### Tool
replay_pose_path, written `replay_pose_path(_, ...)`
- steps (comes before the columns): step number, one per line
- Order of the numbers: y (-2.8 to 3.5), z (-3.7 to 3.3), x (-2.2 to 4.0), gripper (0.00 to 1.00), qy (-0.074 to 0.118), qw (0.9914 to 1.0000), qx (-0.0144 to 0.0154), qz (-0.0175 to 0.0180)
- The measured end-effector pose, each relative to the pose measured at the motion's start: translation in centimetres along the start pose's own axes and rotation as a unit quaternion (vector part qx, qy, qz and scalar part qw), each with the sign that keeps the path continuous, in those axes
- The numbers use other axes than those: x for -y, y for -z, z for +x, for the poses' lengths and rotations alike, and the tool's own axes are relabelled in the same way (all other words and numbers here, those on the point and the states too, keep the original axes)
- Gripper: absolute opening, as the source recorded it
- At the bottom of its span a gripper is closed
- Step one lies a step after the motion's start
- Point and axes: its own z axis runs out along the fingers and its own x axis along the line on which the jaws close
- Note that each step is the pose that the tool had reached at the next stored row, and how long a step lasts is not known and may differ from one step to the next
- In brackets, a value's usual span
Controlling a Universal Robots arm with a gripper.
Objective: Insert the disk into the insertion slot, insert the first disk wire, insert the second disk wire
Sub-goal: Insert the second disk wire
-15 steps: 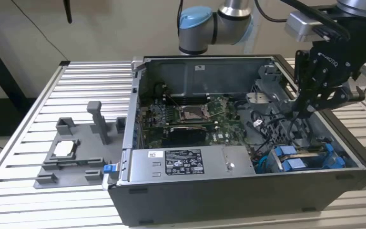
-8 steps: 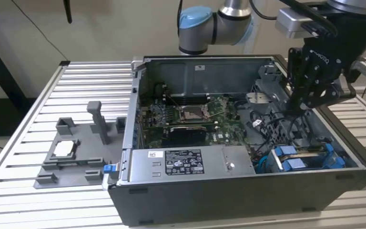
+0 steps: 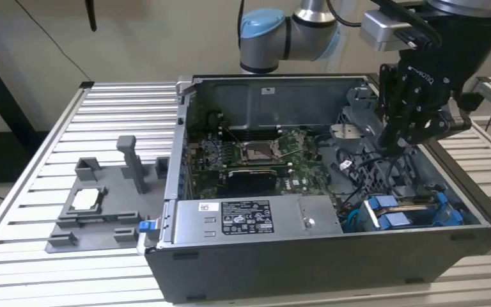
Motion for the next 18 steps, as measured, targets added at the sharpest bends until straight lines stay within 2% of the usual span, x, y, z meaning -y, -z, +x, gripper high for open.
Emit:
replay_pose_path(4, -0.53, -0.44, -0.55, 0.27, 0.003, 0.99996, -0.0016, 0.0078)
replay_pose_path(6, -0.71, -0.65, -0.87, 0.27, 0.004, 0.99991, -0.0035, 0.0119)
replay_pose_path(8, -0.83, -0.82, -1.21, 0.27, 0.005, 0.99984, -0.0069, 0.0158)
replay_pose_path(10, -0.91, -0.97, -1.44, 0.27, 0.006, 0.99969, -0.0123, 0.0208)
replay_pose_path(12, -1.01, -1.18, -1.57, 0.27, 0.007, 0.99944, -0.0167, 0.0283)
replay_pose_path(14, -1.09, -1.35, -1.67, 0.27, 0.009, 0.99911, -0.0199, 0.0361)
replay_pose_path(16, -1.12, -1.48, -1.85, 0.27, 0.01, 0.99891, -0.0219, 0.04)
replay_pose_path(18, -1.13, -1.57, -2.08, 0.27, 0.011, 0.99883, -0.0228, 0.0412)
